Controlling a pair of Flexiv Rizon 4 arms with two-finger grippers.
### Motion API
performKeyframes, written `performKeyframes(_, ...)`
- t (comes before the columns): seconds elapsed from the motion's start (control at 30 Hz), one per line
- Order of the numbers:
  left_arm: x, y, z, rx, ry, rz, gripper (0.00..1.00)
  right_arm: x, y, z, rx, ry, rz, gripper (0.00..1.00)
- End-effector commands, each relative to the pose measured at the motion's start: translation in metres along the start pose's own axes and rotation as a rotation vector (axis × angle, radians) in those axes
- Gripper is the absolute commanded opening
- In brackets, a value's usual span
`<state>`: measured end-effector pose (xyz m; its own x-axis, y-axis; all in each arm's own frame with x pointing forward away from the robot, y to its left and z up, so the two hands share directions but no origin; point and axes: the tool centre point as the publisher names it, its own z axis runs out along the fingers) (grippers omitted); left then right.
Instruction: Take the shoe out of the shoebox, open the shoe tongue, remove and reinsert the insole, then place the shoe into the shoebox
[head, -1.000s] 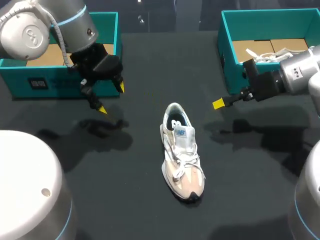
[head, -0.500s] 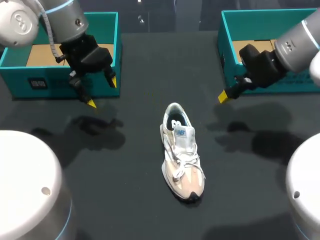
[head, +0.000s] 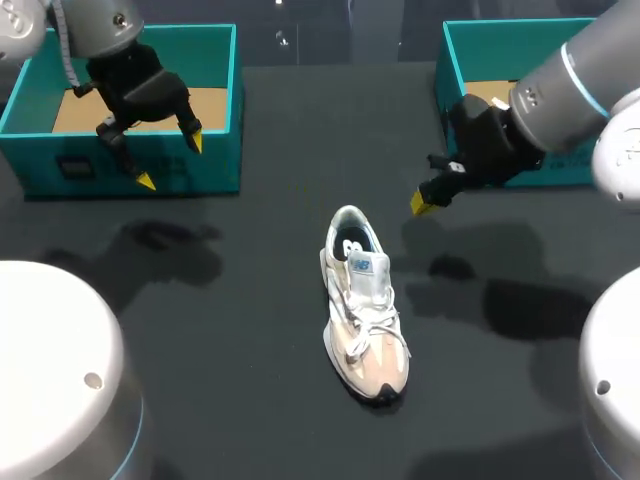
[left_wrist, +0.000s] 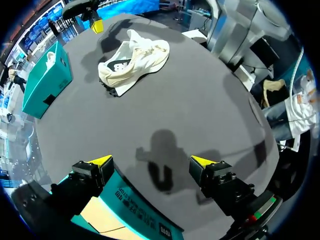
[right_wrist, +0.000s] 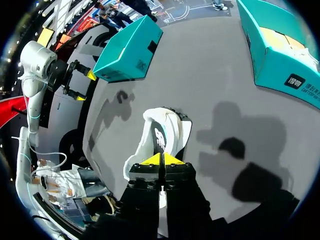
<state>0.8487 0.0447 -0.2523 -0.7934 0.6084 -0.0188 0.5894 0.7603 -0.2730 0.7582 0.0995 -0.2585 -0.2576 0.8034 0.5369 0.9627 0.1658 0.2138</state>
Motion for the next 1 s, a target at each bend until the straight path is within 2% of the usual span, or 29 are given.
performKeyframes(0.03,0.003,0.002,-0.003,0.004,-0.003,0.002,1.00,0.016,0.002,0.012,-0.042,-0.441,0.082,0.00)
performKeyframes(0.43,0.003,0.002,-0.003,0.004,-0.003,0.002,1.00,0.016,0.002,0.012,-0.042,-0.441,0.082,0.00)
performKeyframes(0.63,0.003,0.002,-0.003,0.004,-0.003,0.002,1.00,0.033,0.009,0.043,-0.024,-0.529,0.013,0.00)
performKeyframes(0.7,0.003,0.002,-0.003,0.004,-0.003,0.002,1.00,0.037,0.007,0.049,-0.063,-0.564,0.001,0.00)
performKeyframes(0.77,0.003,0.002,-0.003,0.004,-0.003,0.002,1.00,0.042,0.006,0.052,-0.132,-0.656,-0.004,0.00)
performKeyframes(1.0,0.003,0.002,-0.003,0.004,-0.003,0.002,1.00,0.042,0.006,0.052,-0.132,-0.656,-0.004,0.00)
